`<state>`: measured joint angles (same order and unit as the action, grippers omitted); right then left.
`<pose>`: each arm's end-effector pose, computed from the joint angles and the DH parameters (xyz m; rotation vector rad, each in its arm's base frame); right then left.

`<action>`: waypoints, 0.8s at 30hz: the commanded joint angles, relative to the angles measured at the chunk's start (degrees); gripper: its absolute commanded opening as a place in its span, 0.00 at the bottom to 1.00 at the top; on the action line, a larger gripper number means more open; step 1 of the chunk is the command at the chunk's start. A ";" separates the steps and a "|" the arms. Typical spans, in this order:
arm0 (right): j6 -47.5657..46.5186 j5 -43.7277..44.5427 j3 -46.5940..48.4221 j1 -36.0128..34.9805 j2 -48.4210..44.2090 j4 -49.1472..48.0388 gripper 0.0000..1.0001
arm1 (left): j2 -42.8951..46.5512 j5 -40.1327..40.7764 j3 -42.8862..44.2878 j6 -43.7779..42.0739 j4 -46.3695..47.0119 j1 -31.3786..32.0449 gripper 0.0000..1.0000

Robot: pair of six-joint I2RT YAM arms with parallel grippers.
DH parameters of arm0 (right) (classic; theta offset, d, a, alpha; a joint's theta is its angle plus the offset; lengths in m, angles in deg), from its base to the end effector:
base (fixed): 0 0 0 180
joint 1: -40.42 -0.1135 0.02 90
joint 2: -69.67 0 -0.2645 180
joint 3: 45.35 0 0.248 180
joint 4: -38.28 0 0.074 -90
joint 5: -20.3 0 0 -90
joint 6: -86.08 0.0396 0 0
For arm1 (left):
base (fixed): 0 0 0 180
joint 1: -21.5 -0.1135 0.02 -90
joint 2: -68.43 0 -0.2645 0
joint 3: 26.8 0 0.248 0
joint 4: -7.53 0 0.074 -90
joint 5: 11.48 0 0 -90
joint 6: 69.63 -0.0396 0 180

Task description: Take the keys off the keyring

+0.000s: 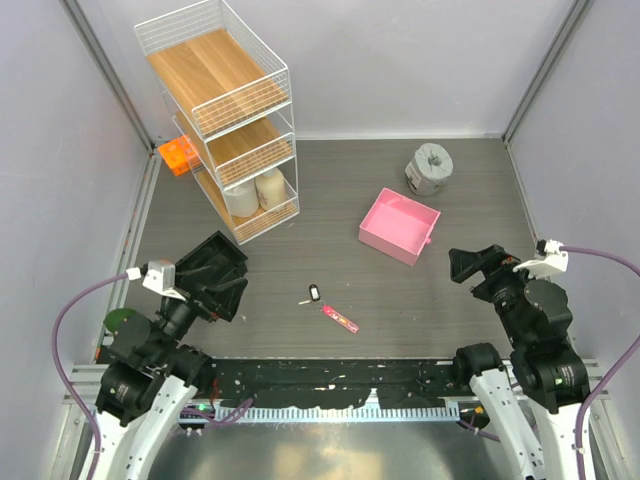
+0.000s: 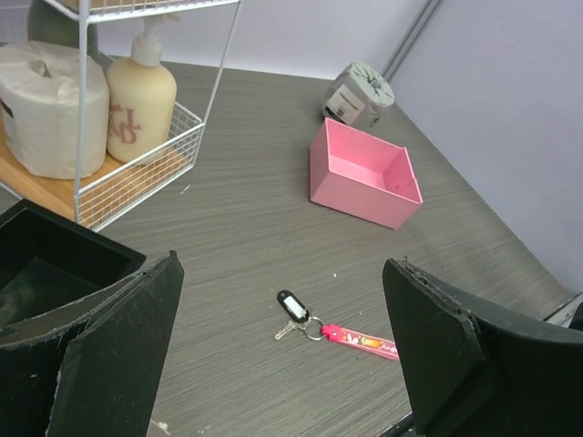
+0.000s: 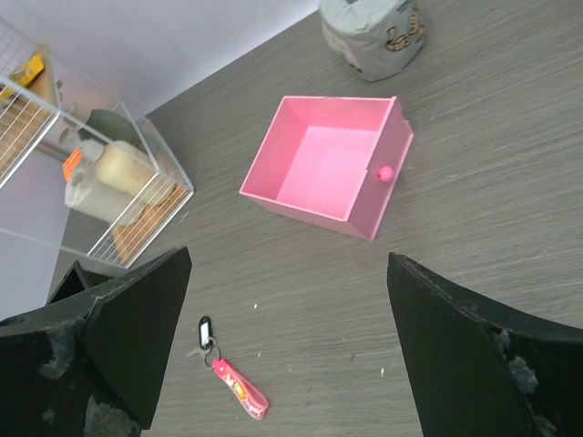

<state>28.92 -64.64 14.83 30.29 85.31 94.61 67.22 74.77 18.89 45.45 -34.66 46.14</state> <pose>0.0529 0.0059 0.3356 0.4173 1.7501 0.4613 0.0407 -0.0215 0.2974 0.0477 1.5769 -0.7367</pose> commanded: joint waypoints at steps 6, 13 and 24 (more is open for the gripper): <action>-2.78 6.81 -1.69 0.02 -6.23 0.14 0.95 | 0.60 3.31 0.22 1.64 -5.13 0.05 0.99; -12.79 -10.05 -2.23 -0.06 4.03 -2.07 0.95 | -5.20 0.68 0.31 1.55 -4.60 0.05 0.99; -10.87 -2.55 -4.25 -18.59 18.44 -10.24 0.96 | -7.49 -1.61 -2.94 1.72 0.41 0.05 0.99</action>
<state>18.25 -74.35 10.10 20.23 99.76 90.56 60.20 74.79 17.20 47.00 -38.29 46.14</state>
